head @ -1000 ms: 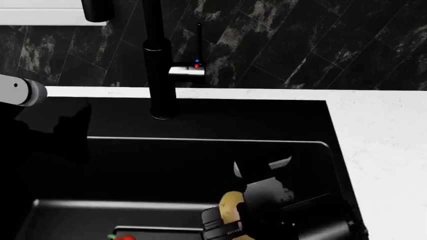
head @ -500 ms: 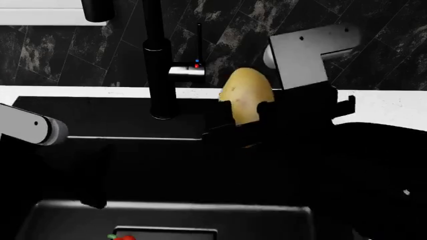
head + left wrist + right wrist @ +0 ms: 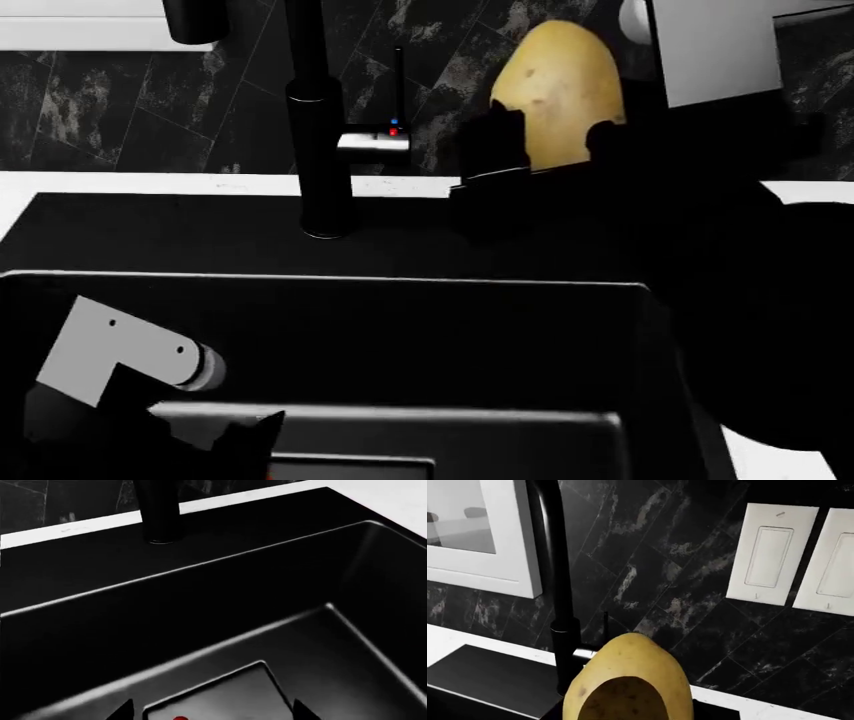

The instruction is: Pick the vegetables from the sink and place them on the cutting board.

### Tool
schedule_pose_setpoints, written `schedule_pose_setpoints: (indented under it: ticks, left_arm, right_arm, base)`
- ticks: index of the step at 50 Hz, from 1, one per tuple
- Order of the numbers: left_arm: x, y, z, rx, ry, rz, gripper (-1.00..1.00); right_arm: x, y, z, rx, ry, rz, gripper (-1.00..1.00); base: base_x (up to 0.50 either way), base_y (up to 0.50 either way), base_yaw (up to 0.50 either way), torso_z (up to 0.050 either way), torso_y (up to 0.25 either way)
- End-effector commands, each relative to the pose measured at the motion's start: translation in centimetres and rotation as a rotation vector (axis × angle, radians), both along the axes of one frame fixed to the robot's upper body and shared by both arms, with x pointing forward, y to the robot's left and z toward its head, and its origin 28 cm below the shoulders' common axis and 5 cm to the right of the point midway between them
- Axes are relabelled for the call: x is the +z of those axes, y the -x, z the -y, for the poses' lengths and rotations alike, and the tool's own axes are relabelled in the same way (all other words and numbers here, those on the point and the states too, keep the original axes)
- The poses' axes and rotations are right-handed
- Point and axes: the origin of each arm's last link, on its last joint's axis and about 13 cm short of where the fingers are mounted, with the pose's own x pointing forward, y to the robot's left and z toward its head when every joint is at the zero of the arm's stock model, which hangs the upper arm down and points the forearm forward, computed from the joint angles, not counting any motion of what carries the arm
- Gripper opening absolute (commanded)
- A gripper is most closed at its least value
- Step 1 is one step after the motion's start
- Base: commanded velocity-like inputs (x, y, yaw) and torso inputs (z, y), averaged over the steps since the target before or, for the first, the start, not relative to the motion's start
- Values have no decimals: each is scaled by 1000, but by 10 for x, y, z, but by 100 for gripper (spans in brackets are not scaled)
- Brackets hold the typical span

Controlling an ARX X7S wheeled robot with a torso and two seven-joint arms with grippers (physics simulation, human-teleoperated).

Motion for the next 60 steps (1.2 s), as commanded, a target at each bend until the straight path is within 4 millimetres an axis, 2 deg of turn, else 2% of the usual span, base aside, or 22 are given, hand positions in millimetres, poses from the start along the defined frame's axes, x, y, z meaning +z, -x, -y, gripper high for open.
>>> schedule_pose_setpoints:
  ticks: [1, 16, 42, 47, 60]
  left_arm:
    - [-29, 8, 2, -2, -18, -111, 100]
    - [-45, -8, -10, 89, -72, -153, 100]
    - [-83, -39, -6, 124, -113, -245, 100]
    - [-90, -48, 0, 122, -127, -252, 100]
    - [-110, -58, 5, 113, -137, -310, 100]
  right_arm:
    - [0, 5, 2, -7, 2, 20, -100]
    - [-8, 3, 3, 1, 8, -8, -100]
    - [-25, -1, 0, 23, 2, -58, -100]
    - [-27, -1, 0, 24, -1, -62, -100]
    - [-28, -1, 0, 28, -2, -67, -100]
  base:
    - [0, 0, 0, 0, 0]
    - [0, 0, 0, 0, 0]
    - [0, 0, 0, 0, 0]
    - [0, 0, 0, 0, 0]
    - [0, 0, 0, 0, 0]
